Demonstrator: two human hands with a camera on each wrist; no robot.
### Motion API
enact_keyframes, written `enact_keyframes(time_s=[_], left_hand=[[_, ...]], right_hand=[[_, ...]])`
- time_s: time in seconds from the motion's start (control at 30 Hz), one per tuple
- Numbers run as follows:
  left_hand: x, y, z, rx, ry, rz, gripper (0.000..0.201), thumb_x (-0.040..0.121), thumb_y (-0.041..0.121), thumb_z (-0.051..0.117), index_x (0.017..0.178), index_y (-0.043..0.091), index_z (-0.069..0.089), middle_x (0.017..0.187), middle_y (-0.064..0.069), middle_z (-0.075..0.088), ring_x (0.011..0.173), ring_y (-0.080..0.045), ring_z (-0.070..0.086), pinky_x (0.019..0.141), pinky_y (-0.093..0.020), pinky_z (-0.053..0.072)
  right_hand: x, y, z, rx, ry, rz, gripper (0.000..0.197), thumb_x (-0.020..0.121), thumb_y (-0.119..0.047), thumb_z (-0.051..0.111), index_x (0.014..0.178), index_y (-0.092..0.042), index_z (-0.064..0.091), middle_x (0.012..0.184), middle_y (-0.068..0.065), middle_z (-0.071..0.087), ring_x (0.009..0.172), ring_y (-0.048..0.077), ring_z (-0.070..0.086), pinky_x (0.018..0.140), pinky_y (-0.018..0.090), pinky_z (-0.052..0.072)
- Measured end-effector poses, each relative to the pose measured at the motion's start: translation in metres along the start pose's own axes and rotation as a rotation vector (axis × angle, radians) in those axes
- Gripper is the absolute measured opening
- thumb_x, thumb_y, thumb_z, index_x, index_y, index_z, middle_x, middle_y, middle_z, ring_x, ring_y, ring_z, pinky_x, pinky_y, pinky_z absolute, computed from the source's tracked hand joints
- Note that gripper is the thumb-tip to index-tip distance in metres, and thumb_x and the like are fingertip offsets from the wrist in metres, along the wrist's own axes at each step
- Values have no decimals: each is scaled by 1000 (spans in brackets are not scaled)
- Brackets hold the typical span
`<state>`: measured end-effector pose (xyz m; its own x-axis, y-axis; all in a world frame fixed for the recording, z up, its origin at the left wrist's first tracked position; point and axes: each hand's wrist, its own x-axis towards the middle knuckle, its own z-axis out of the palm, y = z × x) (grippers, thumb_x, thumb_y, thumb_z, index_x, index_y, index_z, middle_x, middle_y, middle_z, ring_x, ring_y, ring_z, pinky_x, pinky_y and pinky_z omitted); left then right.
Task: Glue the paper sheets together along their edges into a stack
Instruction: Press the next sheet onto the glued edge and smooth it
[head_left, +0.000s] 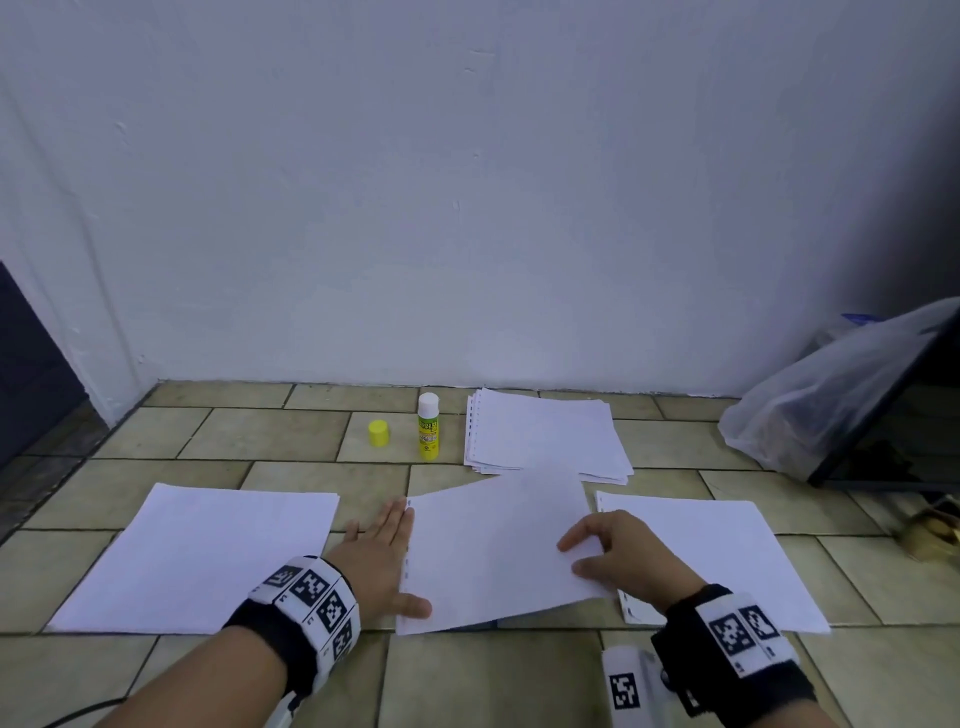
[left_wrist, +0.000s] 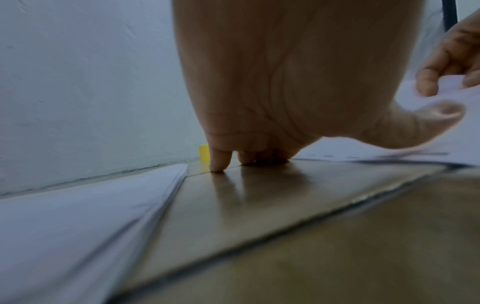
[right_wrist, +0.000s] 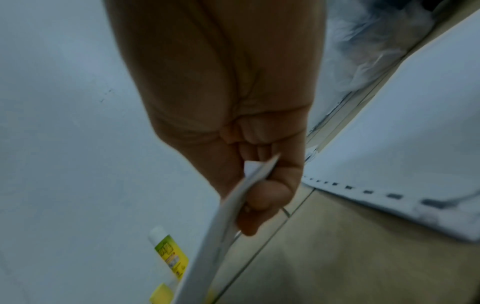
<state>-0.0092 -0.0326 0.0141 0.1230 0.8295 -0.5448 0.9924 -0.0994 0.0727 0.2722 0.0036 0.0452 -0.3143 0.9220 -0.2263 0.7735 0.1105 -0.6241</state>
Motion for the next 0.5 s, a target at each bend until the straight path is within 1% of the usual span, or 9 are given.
enact_keyframes(time_s=[0.07,0.1,0.17,0.2,0.27,0.3,0.37,0.43,0.5], left_hand=[[0,0,0,0,-6,1,108,89,65,44,148,4,-22,156,-9,-29,146,-19,-20,120,-45,-1],[-1,-1,-1,5,-13,4,111,85,72,40,148,4,-22,156,-9,-29,146,-19,-20,120,-44,-1],[-2,-1,-2,28,-34,-2,126,65,86,28,148,4,-21,156,-9,-29,146,-19,-20,119,-45,-1],[-1,-1,-2,33,-40,-9,126,65,86,28,148,4,-21,156,-10,-28,146,-20,-19,119,-46,0],[-1,1,-3,38,-36,-14,113,84,72,42,148,3,-20,156,-11,-27,147,-21,-18,120,-47,2],[0,3,-4,46,-35,-21,110,87,66,47,149,3,-20,156,-11,-27,147,-21,-18,120,-47,3],[1,7,-8,82,-48,-42,110,88,63,49,149,3,-20,156,-11,-27,147,-21,-18,120,-48,7],[2,11,-12,109,-64,-63,110,88,63,50,148,3,-20,156,-11,-28,147,-21,-17,119,-48,10],[4,14,-13,120,-74,-84,112,87,62,51,148,2,-20,156,-12,-27,147,-22,-16,119,-49,13]], right_hand=[[-4,4,-9,72,49,9,27,82,-5,64,85,-31,68,90,0,63,65,8,51,55,9,38],[-6,5,-16,129,63,9,27,82,-2,63,86,-29,69,89,2,65,63,9,51,53,11,39],[-11,6,-32,236,98,-2,29,83,3,61,90,-23,71,82,-2,65,58,10,49,50,14,38],[-10,6,-40,268,139,-6,30,84,6,59,90,-22,71,78,-4,64,55,11,47,49,15,37],[-6,7,-56,322,244,1,31,84,9,57,92,-18,69,70,-5,60,52,12,42,47,14,36],[-1,6,-62,341,287,14,31,85,10,55,96,-15,68,71,-6,57,53,10,42,47,12,36],[16,5,-71,312,358,54,34,84,11,51,104,-13,65,77,-4,56,57,8,44,51,15,38],[41,3,-75,217,388,104,37,83,10,49,106,-13,65,89,4,58,63,9,46,58,20,39],[68,2,-77,106,378,150,37,83,9,48,109,-10,66,103,11,60,81,17,53,71,21,39]])
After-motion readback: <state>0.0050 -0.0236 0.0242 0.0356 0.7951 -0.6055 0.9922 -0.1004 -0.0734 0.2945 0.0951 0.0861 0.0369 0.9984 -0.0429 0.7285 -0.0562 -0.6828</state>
